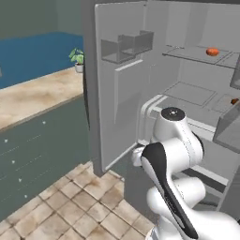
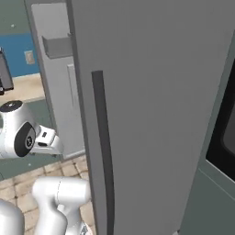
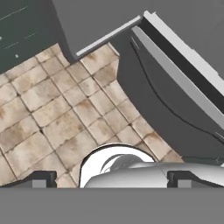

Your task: Gather the lemon wedge and squash from the fridge and place them on a tray on the dining counter. Then gather the chicken drumstick and steak from the fridge and place them on the other tray.

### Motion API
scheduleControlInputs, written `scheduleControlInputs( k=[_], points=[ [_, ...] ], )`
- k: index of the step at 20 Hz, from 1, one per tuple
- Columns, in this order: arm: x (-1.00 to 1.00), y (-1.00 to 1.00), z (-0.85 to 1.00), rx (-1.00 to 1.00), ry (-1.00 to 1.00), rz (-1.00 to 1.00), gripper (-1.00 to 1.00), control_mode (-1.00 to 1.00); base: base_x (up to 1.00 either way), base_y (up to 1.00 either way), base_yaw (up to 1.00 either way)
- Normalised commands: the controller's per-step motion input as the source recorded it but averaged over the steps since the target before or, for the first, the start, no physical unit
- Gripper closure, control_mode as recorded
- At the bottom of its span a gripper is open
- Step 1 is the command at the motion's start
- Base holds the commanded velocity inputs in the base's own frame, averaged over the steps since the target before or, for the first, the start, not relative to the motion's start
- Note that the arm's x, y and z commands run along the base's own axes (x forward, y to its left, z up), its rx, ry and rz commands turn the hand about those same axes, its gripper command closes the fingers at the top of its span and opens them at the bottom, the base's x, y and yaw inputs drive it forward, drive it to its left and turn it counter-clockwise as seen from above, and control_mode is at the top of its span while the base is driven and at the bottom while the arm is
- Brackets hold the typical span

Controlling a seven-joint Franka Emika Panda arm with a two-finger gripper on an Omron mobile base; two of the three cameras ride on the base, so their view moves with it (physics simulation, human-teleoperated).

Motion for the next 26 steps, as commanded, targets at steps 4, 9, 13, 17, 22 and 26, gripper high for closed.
scheduleControlInputs(
  k=[4,9,13,17,22,26],
  points=[
    [0.00,0.00,0.00,0.00,0.00,0.00,-1.00,1.00,0.20,0.22,-0.41],
    [0.00,0.00,0.00,0.00,0.00,0.00,-1.00,1.00,0.27,0.25,-0.42],
    [0.00,0.00,0.00,0.00,0.00,0.00,-1.00,1.00,0.38,0.32,-0.42],
    [0.00,0.00,0.00,0.00,0.00,0.00,-1.00,1.00,0.38,0.31,-0.42],
    [0.00,0.00,0.00,0.00,0.00,0.00,-1.00,1.00,0.31,0.28,-0.42],
    [0.00,0.00,0.00,0.00,0.00,0.00,-1.00,1.00,0.30,0.24,-0.42]
  ],
)
